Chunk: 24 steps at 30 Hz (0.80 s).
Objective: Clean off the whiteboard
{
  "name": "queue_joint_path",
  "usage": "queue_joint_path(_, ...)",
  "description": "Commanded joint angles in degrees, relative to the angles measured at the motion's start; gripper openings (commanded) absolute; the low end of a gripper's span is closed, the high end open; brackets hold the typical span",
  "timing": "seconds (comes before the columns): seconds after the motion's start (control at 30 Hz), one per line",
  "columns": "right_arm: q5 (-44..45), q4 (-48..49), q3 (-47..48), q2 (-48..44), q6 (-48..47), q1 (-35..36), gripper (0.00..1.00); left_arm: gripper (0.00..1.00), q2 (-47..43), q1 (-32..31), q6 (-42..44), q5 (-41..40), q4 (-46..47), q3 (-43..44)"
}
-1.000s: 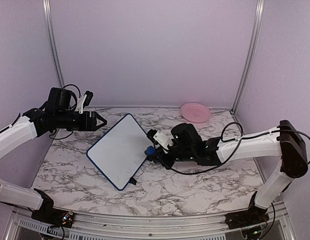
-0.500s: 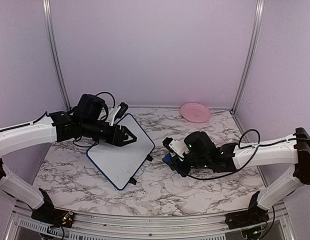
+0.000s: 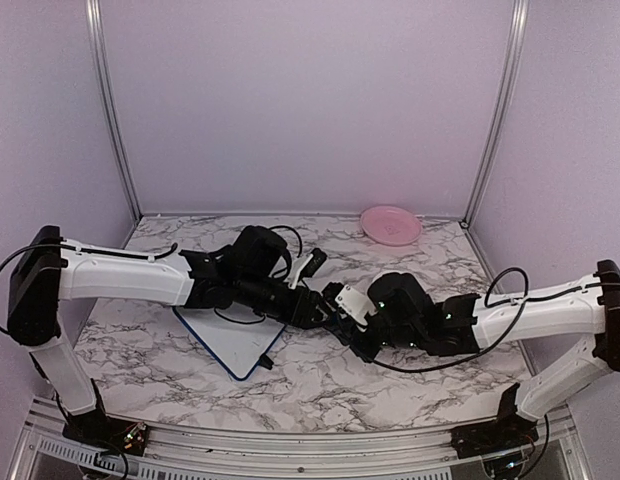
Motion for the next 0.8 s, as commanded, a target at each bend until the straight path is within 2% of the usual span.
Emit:
queue_joint_path(0.0,2.69,1.59,-0.45,-2.32,-0.89,1.61,0.0,0.47,2.16,0.22,-2.55,1.64,4.96,2.25)
queue_joint_path(0.37,2.56,2.96,-1.89,-5.21,0.27,1.93,0.0,0.37,5.22,0.22,-3.2,2.57,5.43,3.27)
queue_joint_path(0.43,2.65,3.0,-2.08,-5.56,0.57,1.91,0.0,0.27,5.39,0.22,-3.33,3.08,5.8,3.24)
queue_joint_path(0.5,2.85,2.96,-2.26,-5.66,0.94,1.93,0.01,0.12,5.56,0.22,-3.34,3.28,6.09,3.21)
queue_joint_path(0.53,2.91,2.97,-2.35,-5.7,1.17,1.84,0.06,0.07,5.67,0.22,-3.21,3.08,6.02,3.28)
queue_joint_path(0.6,2.62,3.0,-2.67,-6.16,1.46,1.86,0.27,0.0,6.06,0.31,-2.69,1.93,5.07,3.56)
queue_joint_path(0.73,2.64,2.79,-4.2,-9.0,1.73,1.84,0.65,0.0,7.48,0.37,-0.81,-0.55,1.5,4.59)
queue_joint_path(0.77,2.38,2.93,-4.49,-10.03,1.66,1.85,0.72,0.0,8.0,0.35,-0.56,-0.75,0.84,4.81)
